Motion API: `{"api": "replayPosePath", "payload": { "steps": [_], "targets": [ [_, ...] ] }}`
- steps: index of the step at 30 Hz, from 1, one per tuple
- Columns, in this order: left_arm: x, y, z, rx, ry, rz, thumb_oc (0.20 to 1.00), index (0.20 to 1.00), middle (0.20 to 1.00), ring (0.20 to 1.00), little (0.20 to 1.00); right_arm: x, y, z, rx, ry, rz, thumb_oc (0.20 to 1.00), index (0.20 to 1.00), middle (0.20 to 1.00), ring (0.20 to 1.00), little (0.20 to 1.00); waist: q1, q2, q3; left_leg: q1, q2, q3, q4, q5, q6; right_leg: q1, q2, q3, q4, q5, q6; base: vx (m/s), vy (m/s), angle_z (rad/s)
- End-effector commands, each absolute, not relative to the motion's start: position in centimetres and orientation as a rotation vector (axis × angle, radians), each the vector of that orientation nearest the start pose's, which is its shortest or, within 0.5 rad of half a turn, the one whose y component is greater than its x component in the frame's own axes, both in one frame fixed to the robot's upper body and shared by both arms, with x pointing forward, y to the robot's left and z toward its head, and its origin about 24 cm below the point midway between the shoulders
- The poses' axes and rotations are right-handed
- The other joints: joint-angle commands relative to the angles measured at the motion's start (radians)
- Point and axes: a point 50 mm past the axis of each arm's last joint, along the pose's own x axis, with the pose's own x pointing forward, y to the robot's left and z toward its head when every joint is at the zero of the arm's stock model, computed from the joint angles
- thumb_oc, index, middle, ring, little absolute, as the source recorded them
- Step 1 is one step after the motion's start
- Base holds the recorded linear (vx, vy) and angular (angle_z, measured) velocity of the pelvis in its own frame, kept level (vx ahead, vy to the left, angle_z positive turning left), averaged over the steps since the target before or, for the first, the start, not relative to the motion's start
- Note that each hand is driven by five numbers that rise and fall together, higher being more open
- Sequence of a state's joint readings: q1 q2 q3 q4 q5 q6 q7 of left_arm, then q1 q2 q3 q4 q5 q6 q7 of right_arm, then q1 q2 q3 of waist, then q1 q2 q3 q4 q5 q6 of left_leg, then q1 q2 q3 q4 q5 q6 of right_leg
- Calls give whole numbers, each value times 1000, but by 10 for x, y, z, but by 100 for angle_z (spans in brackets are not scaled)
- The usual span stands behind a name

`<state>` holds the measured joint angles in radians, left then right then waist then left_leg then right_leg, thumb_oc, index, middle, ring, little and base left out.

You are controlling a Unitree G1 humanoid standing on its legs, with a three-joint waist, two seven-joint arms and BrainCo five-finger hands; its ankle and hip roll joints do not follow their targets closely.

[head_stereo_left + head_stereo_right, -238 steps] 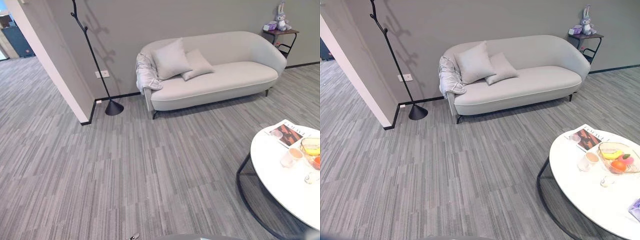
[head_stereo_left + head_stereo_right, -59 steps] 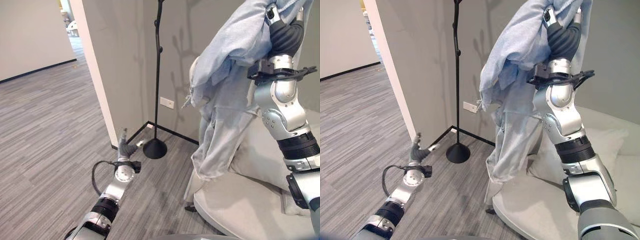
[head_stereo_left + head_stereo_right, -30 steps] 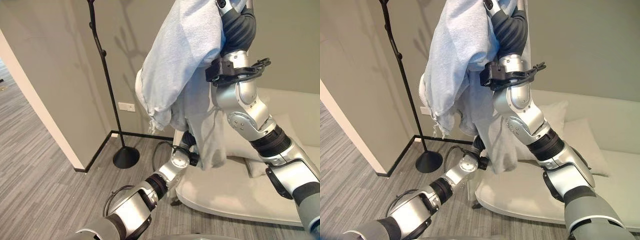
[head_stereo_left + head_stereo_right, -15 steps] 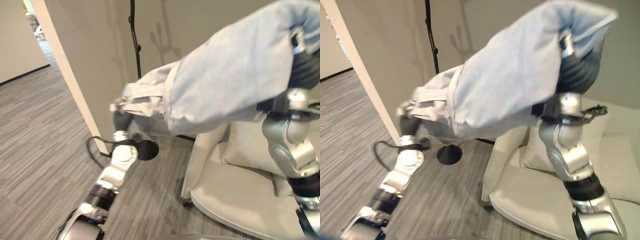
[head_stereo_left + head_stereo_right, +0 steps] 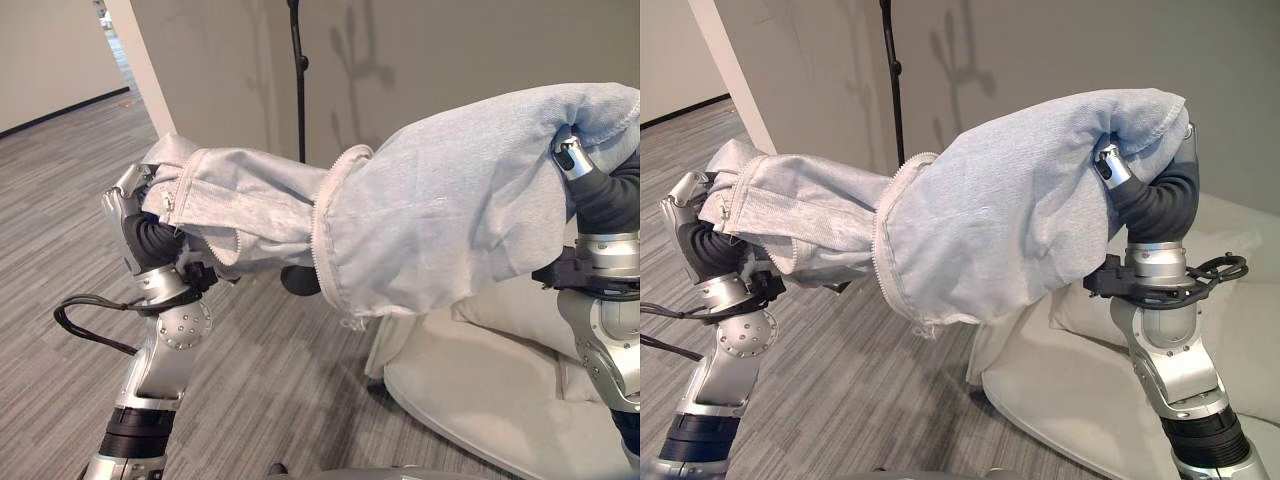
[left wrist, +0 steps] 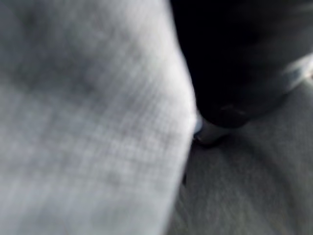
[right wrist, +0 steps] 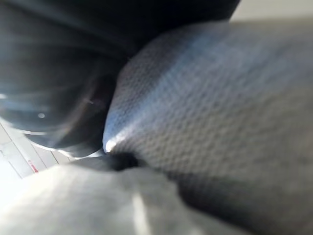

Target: Hang the clothes on the sofa on the clothes rack.

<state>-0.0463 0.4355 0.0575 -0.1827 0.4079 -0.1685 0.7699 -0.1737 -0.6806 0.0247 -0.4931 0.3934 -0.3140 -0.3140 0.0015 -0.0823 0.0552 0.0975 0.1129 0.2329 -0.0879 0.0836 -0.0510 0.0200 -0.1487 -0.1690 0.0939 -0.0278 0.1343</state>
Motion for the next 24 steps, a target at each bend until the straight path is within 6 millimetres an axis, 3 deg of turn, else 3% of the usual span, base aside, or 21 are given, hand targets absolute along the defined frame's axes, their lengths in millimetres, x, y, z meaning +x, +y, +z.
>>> {"api": "replayPosePath", "payload": {
  "steps": [1, 3, 4, 6, 7, 8, 11, 12, 13, 14, 15, 17, 18, 19, 22, 24],
  "targets": [
    [235, 229, 165, 625, -795, 622, 200, 200, 200, 200, 200, 213, -193, 259, -80, -1060, 29, 200, 200, 200, 200, 200, 14, -39, -32, -31, -166, -61, 51, -94, 64, 67, 97, 41, -64, 11, -29, -37, -8, -7],
    [235, 225, 163, 595, -788, 582, 200, 200, 200, 200, 200, 215, -193, 257, -74, -1045, 23, 200, 200, 200, 200, 200, 18, -44, -32, -69, -167, -81, 103, -109, 54, 80, 92, 37, -108, 31, -29, -48, 22, 10],
    [237, 219, 165, 543, -798, 544, 200, 200, 200, 200, 200, 219, -192, 253, -81, -1018, 21, 200, 200, 200, 200, 200, 18, -55, -21, -112, -133, -78, 149, -105, 31, 89, 66, 38, -137, 50, -18, -85, 78, 18],
    [237, 219, 165, 533, -797, 536, 200, 200, 200, 200, 200, 220, -190, 255, -92, -1022, 33, 200, 200, 200, 200, 200, 21, -59, -16, -134, -90, -83, 165, -105, 21, 84, 45, 42, -151, 58, -9, -56, 107, 22],
    [237, 219, 165, 533, -797, 537, 200, 200, 200, 200, 200, 220, -189, 255, -92, -1022, 33, 200, 200, 200, 200, 200, 21, -58, -17, -135, -89, -82, 165, -105, 20, 83, 45, 43, -151, 58, -10, 8, 206, 13],
    [238, 218, 163, 526, -793, 526, 200, 200, 200, 200, 200, 221, -188, 254, -119, -1015, 29, 200, 200, 200, 200, 200, 20, -62, -22, -132, -12, -101, 143, -70, 7, 69, 11, 51, -145, 55, -1, 13, 264, 8],
    [242, 212, 163, 522, -797, 496, 200, 200, 200, 200, 200, 221, -190, 250, -151, -1002, -3, 200, 200, 200, 200, 200, 7, -52, -20, -124, 146, -82, 69, 50, -37, 45, -34, 54, -128, 27, 14, 30, 332, -13],
    [244, 210, 164, 516, -806, 491, 200, 200, 200, 200, 200, 221, -191, 249, -162, -1003, -25, 200, 200, 200, 200, 200, 4, -47, -16, -127, 193, -75, 37, 97, -58, 41, -49, 58, -121, 16, 21, 39, 232, -3],
    [245, 210, 163, 516, -807, 491, 200, 200, 200, 200, 200, 221, -191, 249, -163, -1004, -28, 200, 200, 200, 200, 200, 5, -45, -16, -123, 196, -75, 26, 105, -61, 39, -45, 57, -117, 13, 19, 112, 435, 4],
    [249, 206, 164, 536, -822, 480, 200, 200, 200, 200, 200, 222, -195, 246, -203, -1001, -76, 200, 200, 200, 200, 200, 4, -33, -6, -158, 274, -77, 1, 172, -101, 44, -83, 64, -102, -5, 39, 167, 518, 11],
    [251, 202, 164, 548, -835, 472, 200, 200, 200, 200, 200, 223, -197, 244, -212, -998, -103, 200, 200, 200, 200, 200, 4, -23, -4, -182, 307, -97, 1, 191, -120, 52, -105, 69, -94, -18, 51, 168, 522, 10],
    [254, 198, 164, 546, -848, 474, 200, 200, 200, 200, 200, 224, -198, 244, -210, -998, -137, 200, 200, 200, 200, 200, 4, -9, -7, -197, 320, -122, 1, 210, -134, 62, -119, 67, -85, -25, 59, 233, 458, 8],
    [254, 191, 165, 516, -857, 464, 200, 200, 200, 200, 200, 226, -200, 239, -194, -984, -180, 200, 200, 200, 200, 200, 8, 12, -18, -209, 319, -148, 20, 176, -146, 99, -158, 67, -93, -23, 71, 513, 934, 7],
    [255, 177, 158, 480, -841, 401, 200, 200, 200, 200, 200, 221, -206, 230, -193, -962, -242, 200, 200, 200, 200, 200, 4, 32, -25, -261, 277, -159, 145, 59, -155, 156, -216, 38, -125, 12, 82, 491, 932, 12],
    [260, 164, 153, 515, -847, 315, 200, 200, 200, 200, 200, 228, -206, 221, -220, -926, -332, 200, 200, 200, 200, 200, 2, 12, -21, -303, 170, -168, 218, -30, -111, 125, -308, 30, -84, 222, 81, 235, 541, 40],
    [259, 164, 157, 537, -879, 296, 200, 200, 200, 200, 200, 233, -197, 219, -169, -927, -345, 200, 200, 200, 200, 200, 7, 8, -9, -277, 125, -125, 171, -32, -52, 42, -337, 13, -9, 322, 56, 76, 389, 27]
  ]
}}
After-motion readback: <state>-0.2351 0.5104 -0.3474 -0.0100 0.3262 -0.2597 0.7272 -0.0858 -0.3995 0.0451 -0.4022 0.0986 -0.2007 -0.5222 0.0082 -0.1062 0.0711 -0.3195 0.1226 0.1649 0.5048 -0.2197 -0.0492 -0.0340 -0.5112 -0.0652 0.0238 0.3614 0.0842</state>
